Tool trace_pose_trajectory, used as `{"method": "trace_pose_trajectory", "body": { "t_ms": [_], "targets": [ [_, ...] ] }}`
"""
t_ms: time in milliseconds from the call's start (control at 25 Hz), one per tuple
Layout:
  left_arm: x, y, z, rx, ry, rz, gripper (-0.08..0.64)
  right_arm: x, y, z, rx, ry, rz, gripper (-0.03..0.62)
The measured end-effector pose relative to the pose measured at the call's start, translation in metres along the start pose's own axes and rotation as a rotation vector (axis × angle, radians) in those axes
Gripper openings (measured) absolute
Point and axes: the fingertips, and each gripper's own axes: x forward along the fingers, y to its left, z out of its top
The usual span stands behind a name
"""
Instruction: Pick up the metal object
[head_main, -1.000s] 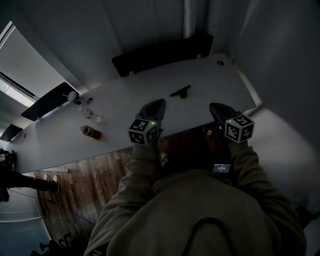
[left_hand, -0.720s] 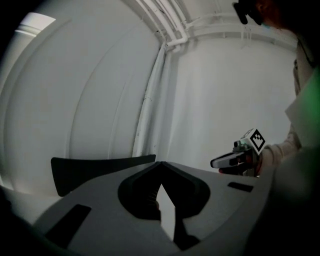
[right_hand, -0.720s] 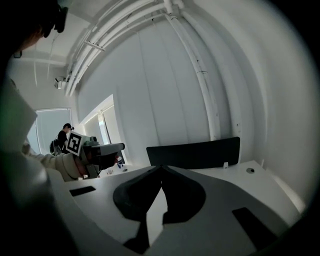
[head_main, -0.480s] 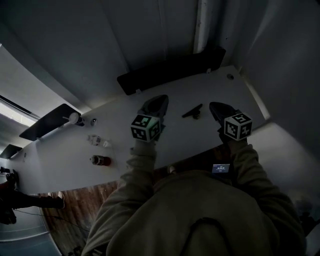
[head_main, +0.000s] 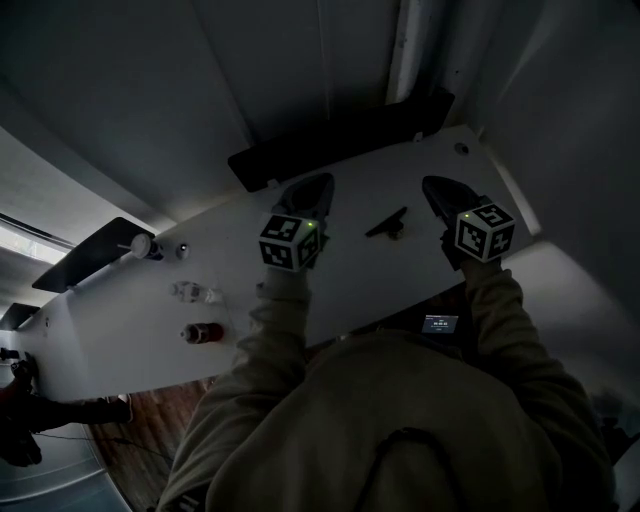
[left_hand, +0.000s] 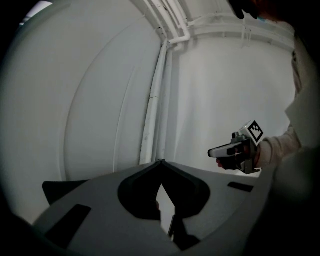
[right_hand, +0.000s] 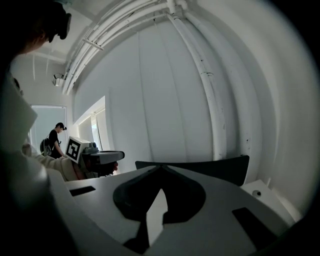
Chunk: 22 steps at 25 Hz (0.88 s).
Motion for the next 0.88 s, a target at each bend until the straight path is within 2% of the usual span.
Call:
{"method": "trace_pose_trajectory", "body": {
  "t_ms": [120,280,400,560,880],
  "targets": [
    [0.005,0.006,0.012,0.002,-0.013,0.023,0.003,0.012,-0.003,0.011,-0.036,-0.007,0.027,0.018],
    [0.005,0.021,0.038,-0.024,-0.068,0.081,0.003,0.025,-0.012,0.028,-0.030,-0.035,0.085,0.018],
    [0.003,0.023,0.050,-0.022,-0.088,0.082,0.003,0.035,-0.016,0.043,-0.046,-0.061,0.109,0.018],
    [0.007,0.035,0.051,-0.037,-0.102,0.117,0.003,0.055,-0.017,0.061,-0.001,-0.091,0.152,0.018],
    [-0.001,0.056,0.054,-0.019,-0.089,0.162,0.003,0.071,-0.010,0.070,-0.061,-0.097,0.185,0.018]
  ]
}}
